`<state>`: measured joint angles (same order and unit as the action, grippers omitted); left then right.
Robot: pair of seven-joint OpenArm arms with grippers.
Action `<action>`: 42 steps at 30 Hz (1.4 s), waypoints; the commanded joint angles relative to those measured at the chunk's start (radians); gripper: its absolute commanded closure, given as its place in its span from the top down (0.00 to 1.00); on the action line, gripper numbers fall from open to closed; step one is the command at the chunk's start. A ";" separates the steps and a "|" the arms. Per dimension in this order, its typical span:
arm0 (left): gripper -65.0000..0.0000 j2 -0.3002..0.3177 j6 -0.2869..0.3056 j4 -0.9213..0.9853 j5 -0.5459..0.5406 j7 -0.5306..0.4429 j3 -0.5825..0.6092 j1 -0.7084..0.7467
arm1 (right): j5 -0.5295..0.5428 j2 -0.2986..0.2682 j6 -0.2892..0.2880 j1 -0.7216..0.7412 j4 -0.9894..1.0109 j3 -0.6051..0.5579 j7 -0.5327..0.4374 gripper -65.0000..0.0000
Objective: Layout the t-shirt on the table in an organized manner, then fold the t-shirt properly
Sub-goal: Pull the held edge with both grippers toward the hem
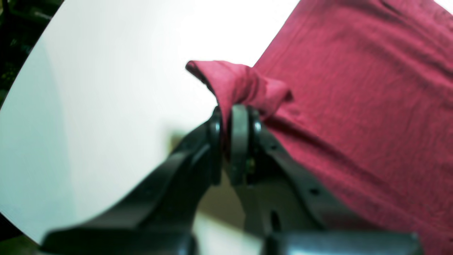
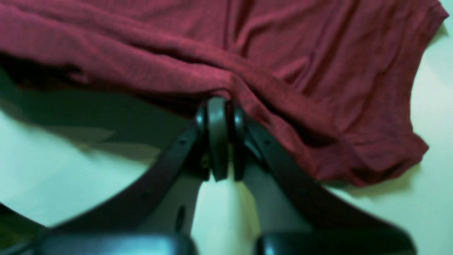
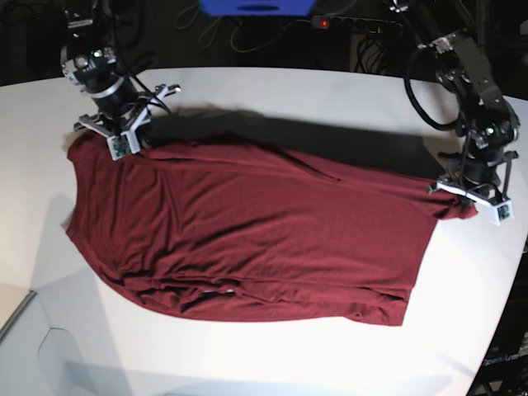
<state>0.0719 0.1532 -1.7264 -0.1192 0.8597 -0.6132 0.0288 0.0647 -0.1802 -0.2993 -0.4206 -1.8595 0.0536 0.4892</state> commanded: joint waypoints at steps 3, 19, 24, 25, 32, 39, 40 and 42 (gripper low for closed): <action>0.00 0.013 -0.005 0.012 -0.001 -0.023 -0.003 -0.045 | 0.002 -0.022 -0.001 0.041 -0.018 0.002 -0.014 0.00; 0.00 0.012 -0.005 0.220 0.002 -0.033 0.086 -0.203 | 0.001 -0.046 -0.001 0.259 0.151 -0.088 -0.013 0.00; 0.00 0.013 -0.005 0.299 0.005 -0.033 0.089 -0.281 | 0.001 -0.048 -0.001 0.315 0.211 -0.088 -0.013 0.00; 0.00 0.013 -0.005 0.312 0.006 -0.033 0.088 -0.293 | -0.001 -0.048 -0.001 0.325 0.219 -0.087 -0.013 0.00; 0.00 0.036 -0.007 0.397 0.003 -0.036 0.091 -0.346 | -0.001 -0.080 -0.001 0.381 0.291 -0.087 -0.014 0.00; 0.00 0.039 -0.007 0.501 0.006 -0.122 0.091 -0.363 | -0.001 -0.081 -0.001 0.424 0.364 -0.088 -0.017 0.00; 0.00 0.039 -0.007 0.507 0.006 -0.129 0.092 -0.363 | -0.001 -0.080 -0.001 0.427 0.364 -0.088 -0.017 0.00; 0.00 0.039 -0.007 0.515 0.006 -0.138 0.092 -0.364 | -0.001 -0.080 -0.001 0.429 0.366 -0.088 -0.017 0.00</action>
<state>0.0994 0.1493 -1.1954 -0.1081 0.7528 -0.5217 -0.3073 0.0601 -0.2520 -0.2993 -0.0097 -1.4761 -0.0395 0.4969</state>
